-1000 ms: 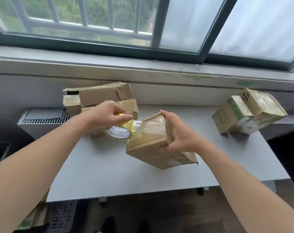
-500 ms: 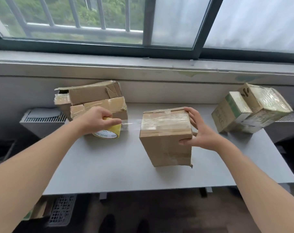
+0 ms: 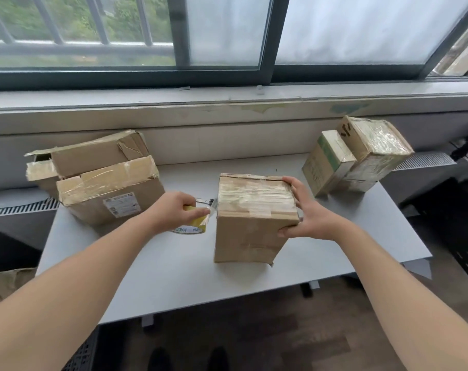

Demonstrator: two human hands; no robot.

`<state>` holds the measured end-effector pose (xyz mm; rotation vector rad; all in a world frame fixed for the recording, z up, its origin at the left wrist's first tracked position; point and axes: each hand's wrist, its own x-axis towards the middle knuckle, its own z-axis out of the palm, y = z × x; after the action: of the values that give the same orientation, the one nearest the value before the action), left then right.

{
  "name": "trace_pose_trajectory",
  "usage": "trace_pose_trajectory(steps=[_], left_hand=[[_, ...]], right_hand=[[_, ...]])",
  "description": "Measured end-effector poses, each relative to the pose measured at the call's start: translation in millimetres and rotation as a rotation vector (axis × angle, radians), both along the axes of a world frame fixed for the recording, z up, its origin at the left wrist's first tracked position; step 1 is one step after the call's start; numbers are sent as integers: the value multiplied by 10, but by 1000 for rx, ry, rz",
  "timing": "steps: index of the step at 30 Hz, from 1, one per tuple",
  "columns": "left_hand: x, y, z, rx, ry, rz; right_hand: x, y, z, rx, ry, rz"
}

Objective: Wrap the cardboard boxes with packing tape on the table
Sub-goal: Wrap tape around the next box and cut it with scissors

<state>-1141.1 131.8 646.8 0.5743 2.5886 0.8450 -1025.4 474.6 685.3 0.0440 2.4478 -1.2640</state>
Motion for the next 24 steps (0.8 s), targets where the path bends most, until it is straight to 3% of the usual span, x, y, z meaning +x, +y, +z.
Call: trace_pose_trajectory(steps=[6,10,12,15,24], left_hand=[[91,111,-128,22,-67,-46],[130,174,-190,22,-64,-111],[142,185,-218,43,-72,-114],[158,185,-251,66,-79,-117],[179,153,-291,63,-113,-132]], right_hand=[[206,-128,42,408,90,56],[336,-387,90,899,131,119],[362,-604,104,1038,103,102],[305,-951,97,1085,63,82],[158,-2000,41,880,187,144]])
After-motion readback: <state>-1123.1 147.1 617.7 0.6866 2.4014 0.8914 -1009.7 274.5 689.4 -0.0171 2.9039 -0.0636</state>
